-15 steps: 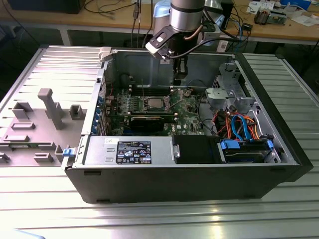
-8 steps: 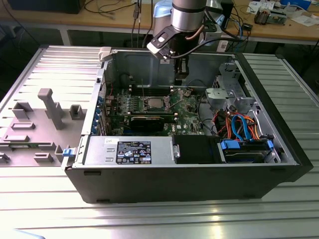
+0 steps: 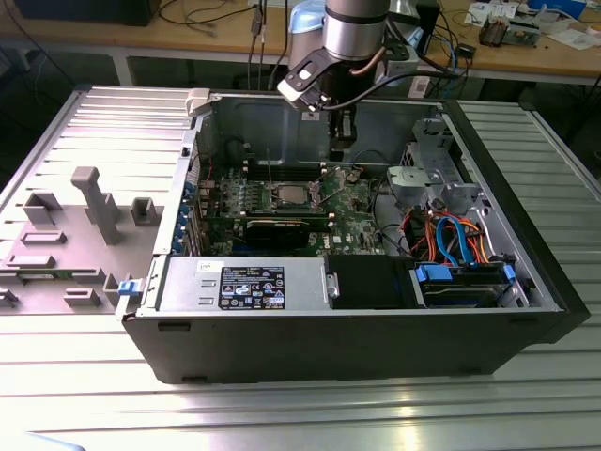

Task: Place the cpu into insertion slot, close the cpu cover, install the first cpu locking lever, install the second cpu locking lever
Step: 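Close the cpu cover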

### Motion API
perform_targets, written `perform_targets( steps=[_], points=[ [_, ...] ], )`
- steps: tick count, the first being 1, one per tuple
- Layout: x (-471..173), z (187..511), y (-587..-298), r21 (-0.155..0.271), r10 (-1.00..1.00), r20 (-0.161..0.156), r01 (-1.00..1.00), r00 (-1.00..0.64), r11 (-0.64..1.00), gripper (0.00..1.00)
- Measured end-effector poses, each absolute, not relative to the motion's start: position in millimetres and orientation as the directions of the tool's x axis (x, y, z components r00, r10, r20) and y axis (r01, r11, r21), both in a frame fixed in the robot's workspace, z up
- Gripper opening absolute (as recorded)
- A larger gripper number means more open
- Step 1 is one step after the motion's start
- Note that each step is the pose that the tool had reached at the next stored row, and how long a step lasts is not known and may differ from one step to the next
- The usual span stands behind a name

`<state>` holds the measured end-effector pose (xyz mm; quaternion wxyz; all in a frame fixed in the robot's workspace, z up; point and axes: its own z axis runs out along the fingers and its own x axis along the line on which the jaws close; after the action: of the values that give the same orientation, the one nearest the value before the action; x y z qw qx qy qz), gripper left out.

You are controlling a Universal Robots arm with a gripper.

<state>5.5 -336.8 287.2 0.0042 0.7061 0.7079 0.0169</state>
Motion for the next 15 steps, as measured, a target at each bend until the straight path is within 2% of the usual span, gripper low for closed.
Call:
perform_targets(
  steps=[15],
  points=[
    [12.2,281.4,-336.8,0.03,1.0,0.018,1.0,-0.003,0.002,0.11]
  ],
)
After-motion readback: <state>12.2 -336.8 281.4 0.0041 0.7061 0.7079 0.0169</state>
